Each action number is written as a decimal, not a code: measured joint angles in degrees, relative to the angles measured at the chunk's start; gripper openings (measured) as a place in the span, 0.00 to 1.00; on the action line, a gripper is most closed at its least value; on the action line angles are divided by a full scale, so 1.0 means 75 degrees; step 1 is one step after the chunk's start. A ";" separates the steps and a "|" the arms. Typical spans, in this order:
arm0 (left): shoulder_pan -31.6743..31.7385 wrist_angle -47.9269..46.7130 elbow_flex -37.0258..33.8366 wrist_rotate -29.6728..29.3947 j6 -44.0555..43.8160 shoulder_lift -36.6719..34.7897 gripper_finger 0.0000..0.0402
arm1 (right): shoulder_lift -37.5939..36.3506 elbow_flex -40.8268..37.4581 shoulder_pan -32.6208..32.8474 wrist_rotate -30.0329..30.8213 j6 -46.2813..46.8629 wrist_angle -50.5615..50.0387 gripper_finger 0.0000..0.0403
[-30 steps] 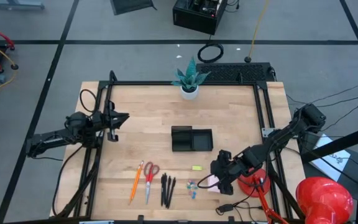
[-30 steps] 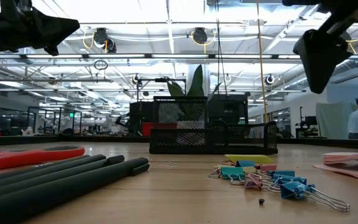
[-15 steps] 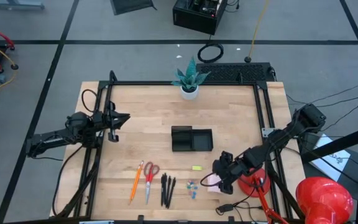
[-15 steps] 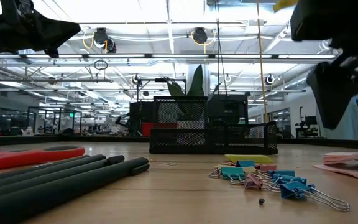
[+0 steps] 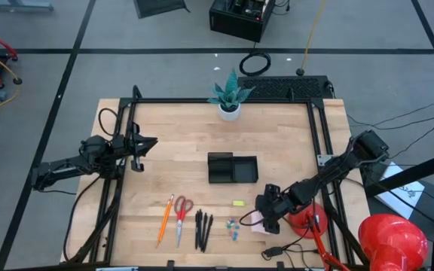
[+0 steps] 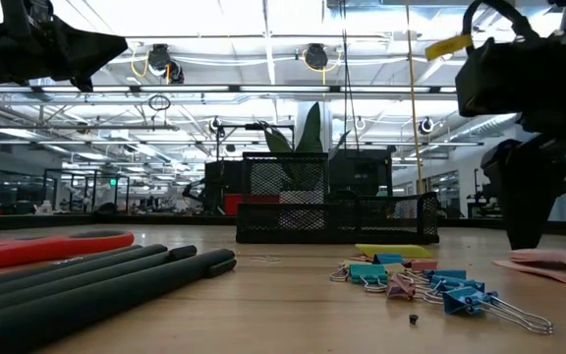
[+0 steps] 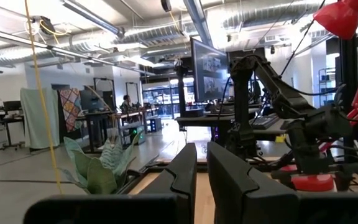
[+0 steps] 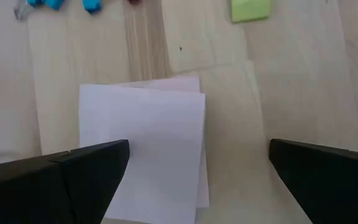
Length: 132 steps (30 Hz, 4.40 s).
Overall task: Pick and place office supplies into organizer
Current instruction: Put the pink sticky note pad into the black desk organizer
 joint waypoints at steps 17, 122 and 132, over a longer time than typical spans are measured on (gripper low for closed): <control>0.0000 -0.0003 0.0000 -0.0003 -0.0029 0.0000 0.12 | 0.0068 -0.0022 -0.0012 -0.0056 -0.0001 0.0132 0.65; 0.0000 -0.0189 -0.0003 -0.0177 0.0001 0.0003 0.12 | -0.0381 0.2907 -0.5338 -0.1634 -0.6981 -0.3357 0.00; 0.0000 -0.0184 -0.0003 -0.0219 0.0006 0.0003 0.12 | 0.0346 0.2907 -0.5365 -0.1808 -0.7497 -0.3278 0.00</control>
